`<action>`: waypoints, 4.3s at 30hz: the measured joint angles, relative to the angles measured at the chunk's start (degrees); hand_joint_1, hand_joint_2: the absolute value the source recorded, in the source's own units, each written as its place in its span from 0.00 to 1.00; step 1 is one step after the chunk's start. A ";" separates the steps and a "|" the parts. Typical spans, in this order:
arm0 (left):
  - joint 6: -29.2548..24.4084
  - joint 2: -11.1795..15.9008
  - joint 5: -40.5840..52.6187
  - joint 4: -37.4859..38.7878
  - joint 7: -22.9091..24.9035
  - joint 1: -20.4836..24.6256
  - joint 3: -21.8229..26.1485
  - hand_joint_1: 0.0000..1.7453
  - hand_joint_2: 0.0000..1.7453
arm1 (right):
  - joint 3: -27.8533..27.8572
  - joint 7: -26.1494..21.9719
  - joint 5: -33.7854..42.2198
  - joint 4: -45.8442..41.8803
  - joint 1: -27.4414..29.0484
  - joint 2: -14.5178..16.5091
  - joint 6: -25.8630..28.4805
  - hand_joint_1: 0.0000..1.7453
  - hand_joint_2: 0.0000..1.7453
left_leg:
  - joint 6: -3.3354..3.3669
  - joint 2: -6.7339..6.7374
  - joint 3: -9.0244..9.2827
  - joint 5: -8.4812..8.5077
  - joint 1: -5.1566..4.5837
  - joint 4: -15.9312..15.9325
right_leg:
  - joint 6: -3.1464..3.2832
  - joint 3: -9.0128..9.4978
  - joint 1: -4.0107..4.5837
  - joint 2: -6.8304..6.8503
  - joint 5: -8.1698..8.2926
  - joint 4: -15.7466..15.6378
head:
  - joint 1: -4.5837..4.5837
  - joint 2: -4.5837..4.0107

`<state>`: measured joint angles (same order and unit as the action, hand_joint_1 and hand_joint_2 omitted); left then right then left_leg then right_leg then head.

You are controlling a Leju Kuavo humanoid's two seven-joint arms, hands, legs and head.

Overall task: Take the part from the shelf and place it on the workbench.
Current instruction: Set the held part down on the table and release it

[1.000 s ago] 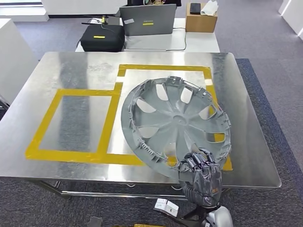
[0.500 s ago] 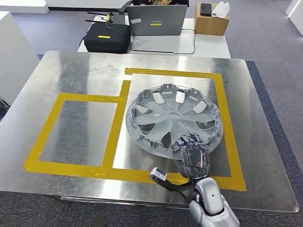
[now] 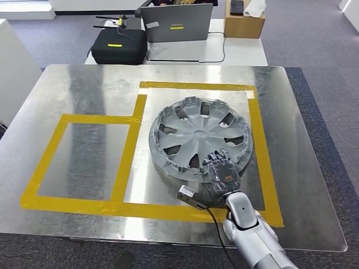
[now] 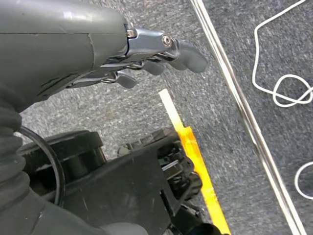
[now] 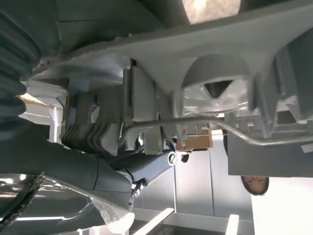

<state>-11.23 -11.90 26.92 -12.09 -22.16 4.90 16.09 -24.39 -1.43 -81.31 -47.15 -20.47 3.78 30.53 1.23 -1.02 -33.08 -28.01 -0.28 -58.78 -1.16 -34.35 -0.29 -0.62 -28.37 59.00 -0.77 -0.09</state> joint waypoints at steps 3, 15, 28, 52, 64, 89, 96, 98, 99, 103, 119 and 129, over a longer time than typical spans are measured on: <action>-0.07 0.03 0.08 0.00 0.09 0.01 0.00 0.00 1.00 | 0.02 -0.16 0.27 1.65 -0.82 0.04 0.54 0.00 0.00 | -0.40 0.05 0.28 -0.10 0.06 0.03 | 0.16 0.28 0.05 -0.02 -0.09 0.00 | 0.02 0.00; 2.45 0.22 -3.73 0.00 -7.36 -1.11 3.01 0.00 0.00 | -0.23 -4.04 5.61 -11.73 8.42 -0.43 -1.70 0.00 0.00 | -0.01 0.01 0.46 -0.51 -0.21 -0.40 | -0.18 0.69 -0.26 0.10 -0.11 -0.30 | 0.01 0.00; 2.99 -0.46 -5.17 0.00 -10.50 -2.79 9.16 0.00 0.00 | -2.35 -5.39 9.67 -42.80 29.75 -8.04 1.71 0.00 0.00 | 0.87 0.53 1.40 0.87 0.80 1.68 | -2.87 -2.54 -1.08 0.33 -4.61 10.02 | 0.16 0.00; 2.29 -1.60 -2.30 -0.80 -11.15 -3.25 15.40 0.00 0.00 | 12.88 -19.78 27.71 -53.13 44.35 -3.06 7.81 0.00 0.00 | 1.62 1.08 6.22 -0.87 -0.50 4.83 | -1.22 -2.89 -0.22 0.68 1.28 0.35 | 0.42 0.00; 2.11 -2.39 1.30 -0.98 -10.75 -3.51 18.53 0.00 0.00 | 41.62 -37.48 40.52 -37.49 39.12 7.42 6.70 0.00 0.00 | -0.01 1.37 1.53 0.23 -0.18 2.23 | -1.06 3.35 -0.34 0.77 -0.40 -1.47 | 0.51 0.01; 0.27 -3.85 8.01 -2.21 -11.19 -3.64 25.79 0.00 0.00 | 79.29 -5.53 42.53 32.10 17.47 5.59 1.36 0.00 0.00 | 0.12 3.92 -3.78 5.30 1.14 1.86 | -3.85 0.42 -1.87 0.82 -5.94 12.56 | 0.84 0.02; -0.14 -4.22 10.09 -2.42 -10.41 -3.58 26.27 0.00 0.00 | 76.56 -9.00 39.30 33.37 16.82 7.31 -2.33 0.00 0.00 | -2.59 6.42 -6.83 9.18 1.86 0.93 | -1.76 10.75 -1.82 3.37 -5.73 -3.86 | 0.82 0.01; -0.14 -4.20 10.49 -2.40 -10.06 -3.75 26.34 0.00 0.00 | 76.26 -9.18 39.07 33.63 17.13 7.37 -2.66 0.00 0.00 | -2.96 4.38 -7.26 4.24 2.12 -1.80 | -0.52 9.00 -1.58 2.82 -4.28 -3.49 | 0.70 0.00; -0.14 -4.15 10.58 -2.40 -10.02 -3.80 26.36 0.00 0.00 | 76.12 -9.25 39.03 33.70 17.16 7.39 -2.71 0.00 0.00 | -2.92 3.07 -7.52 0.17 2.08 -5.01 | -0.10 7.97 -1.39 2.42 -3.43 -3.41 | 0.61 0.00; -0.14 -4.10 10.76 -2.40 -9.99 -3.72 26.40 0.00 0.00 | 75.73 -9.38 38.93 33.83 16.91 7.35 -2.90 0.00 0.00 | -1.07 1.52 -6.23 -5.32 0.67 -16.85 | 0.88 3.49 0.10 -0.03 0.21 -2.69 | 0.46 0.00; -0.48 -4.66 11.45 -2.62 -9.26 -3.74 27.23 0.00 0.00 | 75.71 -10.47 38.74 34.34 17.20 7.70 -2.88 0.00 0.00 | 2.59 4.74 0.47 2.68 -1.08 3.32 | -3.13 -4.28 -0.87 0.71 -2.10 15.06 | 0.84 0.00; -0.45 -4.66 11.54 -2.84 -9.34 -4.07 27.68 0.00 0.00 | 75.83 -11.65 38.99 34.32 17.13 7.87 -2.46 0.00 0.00 | -1.63 4.46 -5.12 -0.11 0.79 -3.25 | 0.30 6.34 -0.95 2.70 -2.05 -3.13 | 0.95 0.00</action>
<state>-11.68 -16.56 38.46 -14.93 -31.50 0.82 43.77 51.45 -13.08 -42.31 -12.83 -3.33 11.65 28.06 -0.41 3.44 -38.21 -28.12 0.51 -62.02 -0.86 -28.01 -1.24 2.08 -30.42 55.87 0.17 -0.09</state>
